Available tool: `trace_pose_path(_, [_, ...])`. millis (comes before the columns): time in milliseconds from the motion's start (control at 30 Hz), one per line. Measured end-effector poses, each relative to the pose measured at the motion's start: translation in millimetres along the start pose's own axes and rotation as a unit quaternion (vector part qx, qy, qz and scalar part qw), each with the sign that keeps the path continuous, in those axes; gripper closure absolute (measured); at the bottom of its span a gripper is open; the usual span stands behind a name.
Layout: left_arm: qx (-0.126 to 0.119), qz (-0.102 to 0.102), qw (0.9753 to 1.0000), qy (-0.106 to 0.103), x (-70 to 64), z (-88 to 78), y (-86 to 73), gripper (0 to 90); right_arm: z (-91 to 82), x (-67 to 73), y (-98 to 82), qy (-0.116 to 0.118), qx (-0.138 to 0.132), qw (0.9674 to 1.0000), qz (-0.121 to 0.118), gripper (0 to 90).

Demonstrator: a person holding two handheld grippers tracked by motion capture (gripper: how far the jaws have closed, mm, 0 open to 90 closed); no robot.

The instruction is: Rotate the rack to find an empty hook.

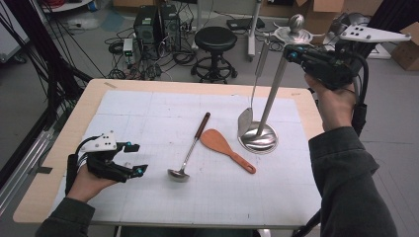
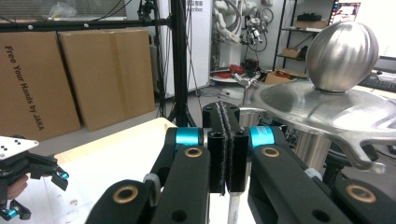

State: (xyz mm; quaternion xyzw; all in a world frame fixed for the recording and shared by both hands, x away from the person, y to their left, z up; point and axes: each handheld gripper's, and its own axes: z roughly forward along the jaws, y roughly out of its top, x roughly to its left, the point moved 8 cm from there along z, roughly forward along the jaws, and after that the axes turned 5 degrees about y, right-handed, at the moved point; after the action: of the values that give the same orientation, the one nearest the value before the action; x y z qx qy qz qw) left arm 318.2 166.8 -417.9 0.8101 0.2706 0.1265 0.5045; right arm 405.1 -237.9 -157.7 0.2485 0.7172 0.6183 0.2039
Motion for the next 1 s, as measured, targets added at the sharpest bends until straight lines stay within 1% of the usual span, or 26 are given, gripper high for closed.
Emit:
trace_pose_path(267, [0.000, 0.000, 1.0000, 0.000, -0.5, -0.1, 0.0, 21.1, 2.5, 0.8, 0.5, 0.000, -0.001, 1.0000, 0.000, 89.7])
trace_pose_path(433, [-0.001, 0.000, 1.0000, 0.000, -0.1, -0.5, 0.1, 21.0, -2.8, -1.4, -0.8, -0.001, 0.000, 1.0000, 0.002, 89.7])
trace_pose_path(533, [0.000, 0.000, 1.0000, -0.001, -0.3, -1.0, 0.2, 21.0, -8.2, -2.3, -1.9, 0.002, -0.005, 1.0000, 0.000, 89.6])
trace_pose_path(733, [0.000, 0.000, 1.0000, -0.001, -0.4, -0.3, 0.0, 21.0, -20.5, -9.4, -12.1, 0.002, -0.003, 1.0000, 0.003, 89.6])
trace_pose_path(1000, [0.002, 0.001, 1.0000, 0.000, -0.6, 0.7, -0.4, 21.0, -42.8, -25.7, -12.0, -0.018, -0.011, 0.9997, 0.010, 89.6])
